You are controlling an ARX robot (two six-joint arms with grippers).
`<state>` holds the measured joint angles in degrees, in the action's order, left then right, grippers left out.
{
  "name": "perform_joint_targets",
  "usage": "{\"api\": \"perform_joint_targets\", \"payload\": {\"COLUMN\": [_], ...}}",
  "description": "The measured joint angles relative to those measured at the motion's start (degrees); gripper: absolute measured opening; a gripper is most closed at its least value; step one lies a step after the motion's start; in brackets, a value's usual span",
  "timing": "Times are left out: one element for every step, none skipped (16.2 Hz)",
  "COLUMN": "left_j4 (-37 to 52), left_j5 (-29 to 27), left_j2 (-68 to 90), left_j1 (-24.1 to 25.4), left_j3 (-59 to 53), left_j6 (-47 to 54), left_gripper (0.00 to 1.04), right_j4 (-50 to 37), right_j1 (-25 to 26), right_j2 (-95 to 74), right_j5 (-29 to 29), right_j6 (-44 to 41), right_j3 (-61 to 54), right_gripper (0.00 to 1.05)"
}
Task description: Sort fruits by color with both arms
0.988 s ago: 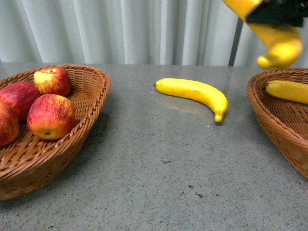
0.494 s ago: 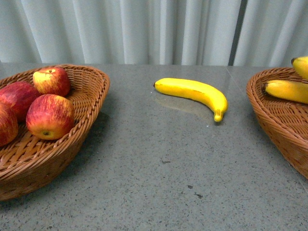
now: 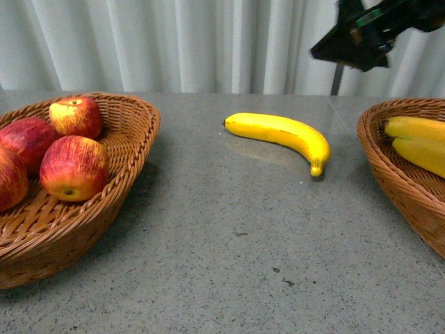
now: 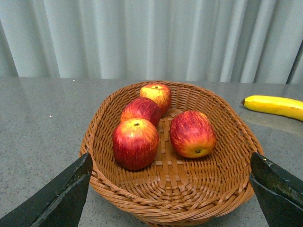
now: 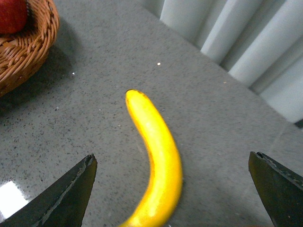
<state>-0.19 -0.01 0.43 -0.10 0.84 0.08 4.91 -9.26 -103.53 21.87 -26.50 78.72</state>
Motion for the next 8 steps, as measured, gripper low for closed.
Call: {"api": "perform_joint_targets", "payload": {"left_j4": [0.00,0.00,0.00,0.00,-0.02,0.00,-0.02,-0.02], "left_j5": [0.00,-0.02,0.00,0.00,0.00,-0.02,-0.02,0.00], "left_j2": [0.00,0.00,0.00,0.00,0.00,0.00,0.00,0.00], "left_j1": [0.00,0.00,0.00,0.00,0.00,0.00,0.00,0.00], "left_j3": [0.00,0.00,0.00,0.00,0.00,0.00,0.00,0.00], "left_j6": [0.00,0.00,0.00,0.00,-0.02,-0.02,-0.02,-0.02], "left_gripper": [0.98,0.98,0.98,0.98,0.98,0.98,0.98,0.98], "right_j4": [0.72,1.22,1.97,3.17,5.01,7.26,9.75,12.92], "right_j1": [-2.01,-3.65,-4.79,-5.44,-5.95,-6.05,-6.05,-5.73], "right_j2": [-3.65,-8.00,-11.50,-14.64,-18.34,-21.38,-24.20,-26.95], "right_j5": [-0.92,-2.19,-2.95,-4.04,-5.44,-6.71,-7.76,-8.20], "right_j6": [0.87,1.49,1.88,2.01,2.08,2.05,1.77,1.16], "right_j3": [2.95,6.45,9.75,13.42,18.40,22.62,26.05,29.00], "right_gripper": [0.98,0.98,0.98,0.98,0.98,0.98,0.98,0.98]}}
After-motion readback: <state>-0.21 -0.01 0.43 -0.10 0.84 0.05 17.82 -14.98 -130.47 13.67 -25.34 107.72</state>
